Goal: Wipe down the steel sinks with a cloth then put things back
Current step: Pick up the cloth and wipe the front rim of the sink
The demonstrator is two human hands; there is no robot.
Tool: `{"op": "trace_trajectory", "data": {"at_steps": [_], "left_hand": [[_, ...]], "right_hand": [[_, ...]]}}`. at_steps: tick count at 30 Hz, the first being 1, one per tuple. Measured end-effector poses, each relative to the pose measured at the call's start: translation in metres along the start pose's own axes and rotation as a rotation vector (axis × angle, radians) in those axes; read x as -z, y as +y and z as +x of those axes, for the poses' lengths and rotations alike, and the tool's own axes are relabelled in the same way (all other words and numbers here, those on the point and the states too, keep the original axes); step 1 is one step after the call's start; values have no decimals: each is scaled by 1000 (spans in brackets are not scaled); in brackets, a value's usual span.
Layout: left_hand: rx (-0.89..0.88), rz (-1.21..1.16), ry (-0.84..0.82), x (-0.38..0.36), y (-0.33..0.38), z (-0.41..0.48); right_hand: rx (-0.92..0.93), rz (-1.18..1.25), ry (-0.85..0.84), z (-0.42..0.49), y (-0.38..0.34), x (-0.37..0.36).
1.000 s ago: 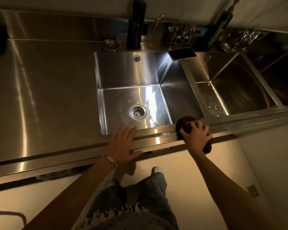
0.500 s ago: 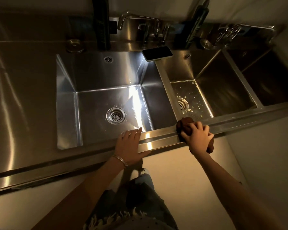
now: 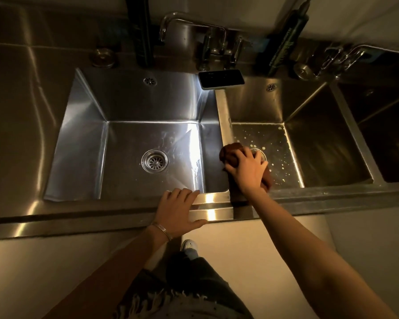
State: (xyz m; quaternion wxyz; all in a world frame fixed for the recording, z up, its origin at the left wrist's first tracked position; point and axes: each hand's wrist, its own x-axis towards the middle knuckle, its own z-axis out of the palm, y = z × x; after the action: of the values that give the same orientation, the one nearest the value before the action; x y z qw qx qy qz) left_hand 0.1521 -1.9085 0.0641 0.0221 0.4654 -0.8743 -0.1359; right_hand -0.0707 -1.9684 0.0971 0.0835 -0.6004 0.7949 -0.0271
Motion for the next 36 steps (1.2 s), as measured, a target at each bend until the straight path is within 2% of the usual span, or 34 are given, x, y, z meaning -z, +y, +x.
{"op": "trace_trajectory", "data": {"at_steps": [3,8,12,18,24,28,30,36], "left_hand": [[59,3,-71,0,4,0],[94,-54,-59,1,23,13],[136,-86,-39,-1,40,23],[188,-108,-54,2,42,25],[193,-62,-94,1,41,35],[164,-48,85,-2,45,33],[164,-32,115,-4,43,34],[201,-107,5,-8,39,35]], "right_hand": [[49,24,-30,8,1,6],[176,-2,-28,-36,29,-1],[161,61,-19,-34,31,-6],[143,169,-56,35,16,7],[202,88,-104,45,16,16],[165,103,-75,21,22,4],[154,126,-64,29,19,3],[154,217,-75,99,-4,16]]}}
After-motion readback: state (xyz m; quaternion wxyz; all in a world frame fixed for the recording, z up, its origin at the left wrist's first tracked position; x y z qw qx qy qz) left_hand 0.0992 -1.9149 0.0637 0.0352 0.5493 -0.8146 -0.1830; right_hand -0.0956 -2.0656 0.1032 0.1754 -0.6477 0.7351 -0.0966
